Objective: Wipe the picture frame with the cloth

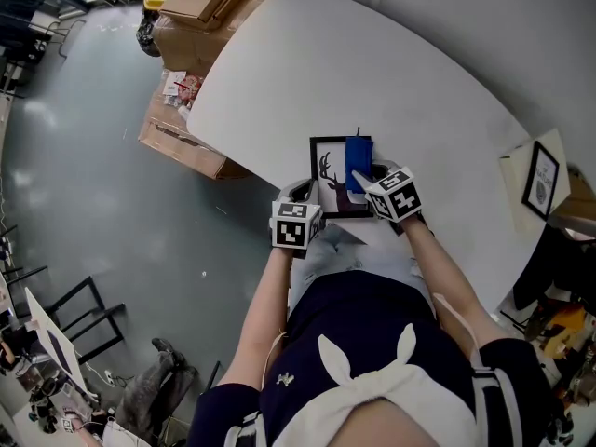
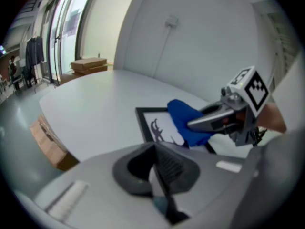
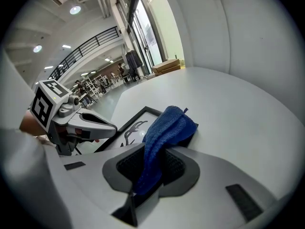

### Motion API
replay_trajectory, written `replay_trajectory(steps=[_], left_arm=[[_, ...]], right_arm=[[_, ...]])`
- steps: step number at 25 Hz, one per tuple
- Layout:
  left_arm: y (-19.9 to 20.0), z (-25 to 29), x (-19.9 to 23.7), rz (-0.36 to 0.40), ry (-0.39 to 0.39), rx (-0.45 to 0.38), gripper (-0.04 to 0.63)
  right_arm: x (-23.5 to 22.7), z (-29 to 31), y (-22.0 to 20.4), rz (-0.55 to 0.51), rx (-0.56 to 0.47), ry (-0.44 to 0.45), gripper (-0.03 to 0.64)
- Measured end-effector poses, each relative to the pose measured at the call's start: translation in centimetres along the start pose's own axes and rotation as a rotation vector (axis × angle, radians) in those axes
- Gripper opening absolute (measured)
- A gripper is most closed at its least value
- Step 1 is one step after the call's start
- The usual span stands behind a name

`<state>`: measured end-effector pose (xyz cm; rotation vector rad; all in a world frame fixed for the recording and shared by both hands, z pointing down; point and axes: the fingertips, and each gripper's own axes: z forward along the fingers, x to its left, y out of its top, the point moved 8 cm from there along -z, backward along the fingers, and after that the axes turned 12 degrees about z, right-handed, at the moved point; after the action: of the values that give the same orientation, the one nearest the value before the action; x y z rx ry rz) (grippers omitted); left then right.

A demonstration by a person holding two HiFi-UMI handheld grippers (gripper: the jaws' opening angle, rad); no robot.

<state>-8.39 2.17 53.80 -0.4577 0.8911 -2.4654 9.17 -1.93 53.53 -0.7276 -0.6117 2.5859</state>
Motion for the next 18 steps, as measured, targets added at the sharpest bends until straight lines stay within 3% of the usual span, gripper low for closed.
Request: replay_trajectory(steps=[18], left_arm=[[-0.1, -0.1, 0.1, 0.004, -0.021, -0.005, 0.003]], right_arm=[[2.2, 1.4, 0.3, -0.029, 0.028, 0.021, 0.066]])
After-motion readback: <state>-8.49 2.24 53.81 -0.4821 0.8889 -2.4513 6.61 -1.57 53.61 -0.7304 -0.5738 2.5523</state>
